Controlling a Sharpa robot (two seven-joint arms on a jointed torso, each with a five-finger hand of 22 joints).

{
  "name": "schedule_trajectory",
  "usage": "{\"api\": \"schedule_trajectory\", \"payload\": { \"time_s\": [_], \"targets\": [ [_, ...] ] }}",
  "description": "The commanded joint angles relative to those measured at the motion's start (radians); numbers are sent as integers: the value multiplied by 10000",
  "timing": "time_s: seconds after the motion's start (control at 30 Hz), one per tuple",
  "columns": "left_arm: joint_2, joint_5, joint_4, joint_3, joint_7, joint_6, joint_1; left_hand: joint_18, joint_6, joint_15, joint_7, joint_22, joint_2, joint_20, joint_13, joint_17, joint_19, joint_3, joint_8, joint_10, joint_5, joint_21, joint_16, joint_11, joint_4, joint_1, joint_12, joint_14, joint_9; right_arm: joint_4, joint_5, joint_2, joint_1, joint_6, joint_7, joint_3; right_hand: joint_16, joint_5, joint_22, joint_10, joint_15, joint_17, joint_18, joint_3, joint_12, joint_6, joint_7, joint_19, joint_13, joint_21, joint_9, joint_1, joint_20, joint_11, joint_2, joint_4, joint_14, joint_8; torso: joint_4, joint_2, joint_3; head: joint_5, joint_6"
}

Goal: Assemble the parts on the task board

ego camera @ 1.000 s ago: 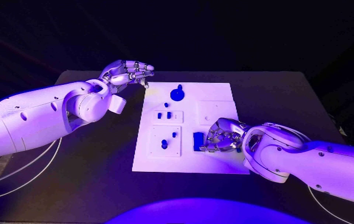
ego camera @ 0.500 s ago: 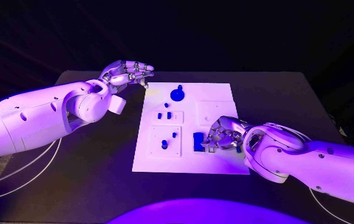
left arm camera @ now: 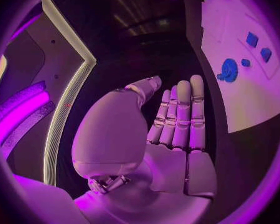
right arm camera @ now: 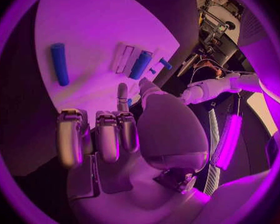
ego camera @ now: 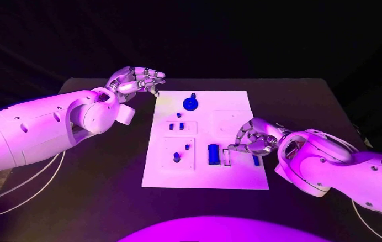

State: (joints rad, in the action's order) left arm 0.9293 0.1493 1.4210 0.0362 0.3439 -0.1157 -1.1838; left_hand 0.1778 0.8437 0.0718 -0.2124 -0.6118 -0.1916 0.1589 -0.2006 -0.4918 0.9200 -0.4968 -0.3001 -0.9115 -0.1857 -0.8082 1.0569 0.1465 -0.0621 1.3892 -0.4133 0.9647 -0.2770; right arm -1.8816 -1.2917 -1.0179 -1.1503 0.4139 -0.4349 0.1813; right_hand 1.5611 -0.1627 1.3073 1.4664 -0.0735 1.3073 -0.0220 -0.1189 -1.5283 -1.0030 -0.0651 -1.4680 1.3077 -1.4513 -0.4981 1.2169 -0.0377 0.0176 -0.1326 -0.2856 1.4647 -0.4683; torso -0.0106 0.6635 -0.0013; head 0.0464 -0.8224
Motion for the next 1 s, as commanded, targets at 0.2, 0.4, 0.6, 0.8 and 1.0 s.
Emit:
{"api": "schedule_trajectory", "payload": {
  "time_s": [0.2,0.4,0.6,0.8,1.0],
  "targets": [
    [-24,-12,30,-6,79,116,-4,55,-56,9,8,14,9,58,17,9,-11,49,-62,83,-50,57,-13,3,-35,68,-58,-58,2,90,-482,-899,-70,-337,-129,17,-71,53,2261,675,146,2204,-56,-13,350,336,-172,-577,2226,283,156,538,-89,-234,-255,86,970,365,-13,8,-1,-191,71],
    [-31,-12,30,-6,83,119,-4,55,-56,9,8,14,9,58,17,9,-11,49,-62,83,-50,57,-13,3,-35,68,-58,-58,2,113,-978,-1330,88,-541,-326,42,-64,111,2265,657,170,2222,-53,14,386,358,-204,-581,2208,268,187,578,-111,-263,-301,58,973,433,-16,7,13,-254,85],
    [-49,-12,20,-6,80,135,-3,55,-56,9,8,14,9,58,17,9,-11,49,-62,83,-50,57,-13,3,-35,68,-58,-58,2,166,-1183,-1312,294,-720,-484,60,-66,216,2271,656,188,2220,-49,109,390,272,-207,-588,2207,249,198,511,-136,-274,-330,-27,973,453,6,22,20,-277,86],
    [-44,-12,12,-6,70,138,-2,55,-56,9,8,14,9,58,17,9,-11,49,-62,83,-50,57,-13,3,-35,68,-58,-58,2,311,-1270,-1088,438,-932,-703,72,-84,296,2257,637,168,2180,-62,355,436,90,-159,-571,2183,311,177,279,-141,-242,-338,-67,964,421,19,33,15,-259,48],
    [-34,-12,7,-5,59,145,-2,55,-56,9,8,14,9,58,17,9,-11,49,-62,83,-50,57,-13,3,-35,68,-58,-58,2,413,-1293,-891,614,-996,-787,80,-81,311,2261,642,156,2189,-60,433,428,18,-134,-576,2187,297,158,226,-135,-222,-317,-65,966,392,16,26,9,-213,13]
  ]
}}
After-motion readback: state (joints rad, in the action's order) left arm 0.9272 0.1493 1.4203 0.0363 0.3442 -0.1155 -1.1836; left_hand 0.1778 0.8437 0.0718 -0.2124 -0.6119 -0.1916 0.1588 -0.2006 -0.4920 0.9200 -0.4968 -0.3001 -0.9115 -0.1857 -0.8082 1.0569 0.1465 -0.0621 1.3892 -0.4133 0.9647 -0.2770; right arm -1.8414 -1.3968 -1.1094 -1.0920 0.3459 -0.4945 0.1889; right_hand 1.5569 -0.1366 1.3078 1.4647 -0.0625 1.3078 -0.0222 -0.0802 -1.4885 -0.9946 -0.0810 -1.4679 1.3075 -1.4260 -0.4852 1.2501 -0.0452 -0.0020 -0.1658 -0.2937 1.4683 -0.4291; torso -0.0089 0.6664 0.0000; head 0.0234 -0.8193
